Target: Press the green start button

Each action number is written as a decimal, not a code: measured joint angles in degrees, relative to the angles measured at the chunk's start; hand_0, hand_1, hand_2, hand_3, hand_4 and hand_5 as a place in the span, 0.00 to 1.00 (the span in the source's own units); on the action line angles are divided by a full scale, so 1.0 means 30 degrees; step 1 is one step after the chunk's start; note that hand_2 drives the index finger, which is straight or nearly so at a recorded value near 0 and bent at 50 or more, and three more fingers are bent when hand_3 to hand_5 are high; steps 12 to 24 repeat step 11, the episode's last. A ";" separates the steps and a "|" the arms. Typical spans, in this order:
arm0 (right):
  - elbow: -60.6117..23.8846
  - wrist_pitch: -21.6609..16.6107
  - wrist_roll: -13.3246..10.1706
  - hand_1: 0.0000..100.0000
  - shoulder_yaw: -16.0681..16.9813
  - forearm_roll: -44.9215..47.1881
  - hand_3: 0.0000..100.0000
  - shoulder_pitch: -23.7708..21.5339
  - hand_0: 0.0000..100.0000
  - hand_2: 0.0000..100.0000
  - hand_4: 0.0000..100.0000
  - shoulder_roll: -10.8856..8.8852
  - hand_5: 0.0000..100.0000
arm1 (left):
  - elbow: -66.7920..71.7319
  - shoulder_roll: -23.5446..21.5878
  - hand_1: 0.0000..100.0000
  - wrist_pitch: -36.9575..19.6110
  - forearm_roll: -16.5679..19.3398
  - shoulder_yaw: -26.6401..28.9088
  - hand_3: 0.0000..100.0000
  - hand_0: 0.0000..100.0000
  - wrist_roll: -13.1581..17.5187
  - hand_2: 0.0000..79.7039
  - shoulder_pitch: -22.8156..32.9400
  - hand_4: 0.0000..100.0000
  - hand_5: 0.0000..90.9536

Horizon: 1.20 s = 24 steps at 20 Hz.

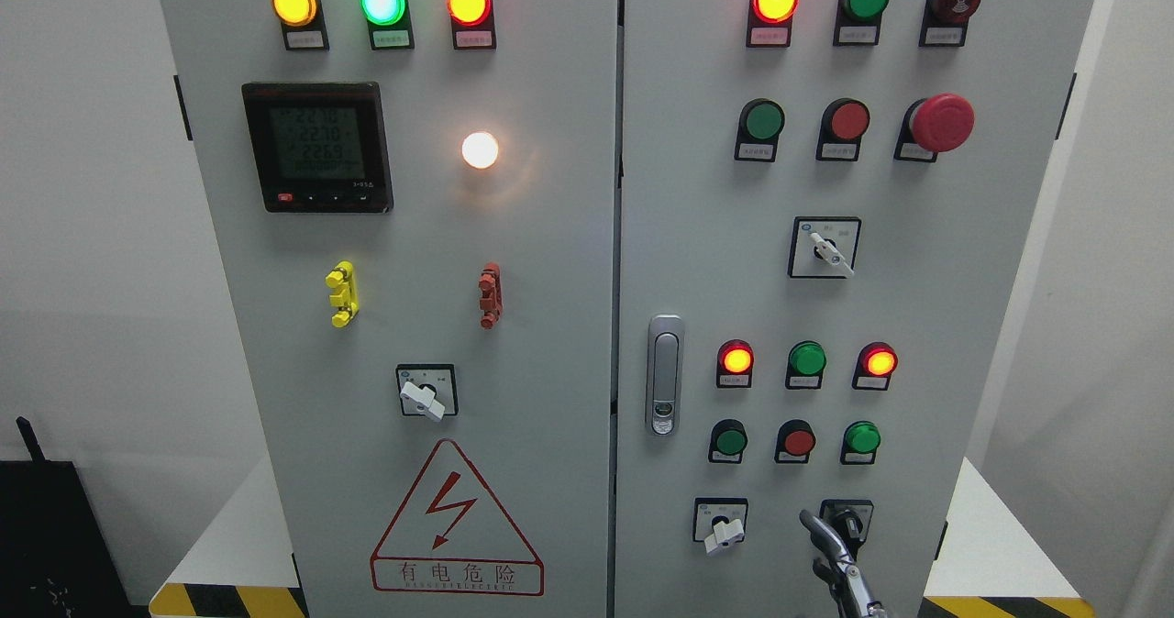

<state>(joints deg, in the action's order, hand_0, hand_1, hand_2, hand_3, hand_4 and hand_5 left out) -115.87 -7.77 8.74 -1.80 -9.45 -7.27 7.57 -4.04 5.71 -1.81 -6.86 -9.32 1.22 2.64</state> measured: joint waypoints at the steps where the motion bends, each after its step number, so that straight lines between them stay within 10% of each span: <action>1: -0.0069 0.0012 0.0121 0.08 -0.0063 0.0385 0.00 -0.0082 0.03 0.00 0.00 -0.0002 0.00 | 0.0000 0.0000 0.56 -0.0017 0.0000 0.0000 0.00 0.12 -0.0001 0.00 0.0000 0.00 0.00; 24: -0.0461 0.0123 0.0361 0.08 -0.0416 0.2661 0.00 -0.0560 0.00 0.00 0.00 -0.0018 0.00 | 0.0000 0.0000 0.56 0.0022 0.0000 0.0000 0.00 0.12 0.0000 0.00 -0.0001 0.00 0.00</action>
